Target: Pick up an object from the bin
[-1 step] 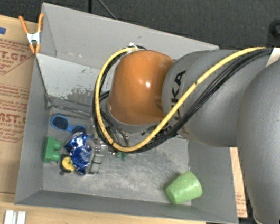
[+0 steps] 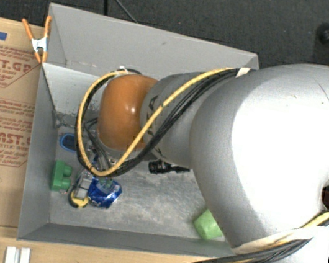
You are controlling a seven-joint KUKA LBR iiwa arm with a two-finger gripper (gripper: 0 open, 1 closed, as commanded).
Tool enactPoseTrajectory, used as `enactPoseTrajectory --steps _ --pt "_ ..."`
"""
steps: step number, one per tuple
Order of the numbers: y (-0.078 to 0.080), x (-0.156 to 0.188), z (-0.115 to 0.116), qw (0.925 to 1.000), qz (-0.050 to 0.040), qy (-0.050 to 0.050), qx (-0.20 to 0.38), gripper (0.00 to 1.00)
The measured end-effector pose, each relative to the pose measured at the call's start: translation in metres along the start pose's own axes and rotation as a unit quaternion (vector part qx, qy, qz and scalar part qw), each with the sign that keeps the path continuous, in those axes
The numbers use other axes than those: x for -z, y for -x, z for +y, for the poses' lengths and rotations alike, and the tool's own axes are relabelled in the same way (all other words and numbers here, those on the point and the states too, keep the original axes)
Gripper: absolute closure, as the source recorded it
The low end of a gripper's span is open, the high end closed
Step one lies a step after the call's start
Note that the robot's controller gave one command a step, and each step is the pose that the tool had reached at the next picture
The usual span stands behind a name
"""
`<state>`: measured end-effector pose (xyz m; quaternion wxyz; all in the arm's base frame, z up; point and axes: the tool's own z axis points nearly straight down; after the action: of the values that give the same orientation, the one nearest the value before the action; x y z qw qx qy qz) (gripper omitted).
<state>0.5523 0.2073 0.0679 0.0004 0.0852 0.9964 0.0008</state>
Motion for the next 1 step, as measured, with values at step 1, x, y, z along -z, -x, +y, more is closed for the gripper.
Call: enactPoseTrajectory --steps 1 --pt "-0.0176 0.0331 -0.0432 0.9995 0.0001 -0.001 -0.03 0.0"
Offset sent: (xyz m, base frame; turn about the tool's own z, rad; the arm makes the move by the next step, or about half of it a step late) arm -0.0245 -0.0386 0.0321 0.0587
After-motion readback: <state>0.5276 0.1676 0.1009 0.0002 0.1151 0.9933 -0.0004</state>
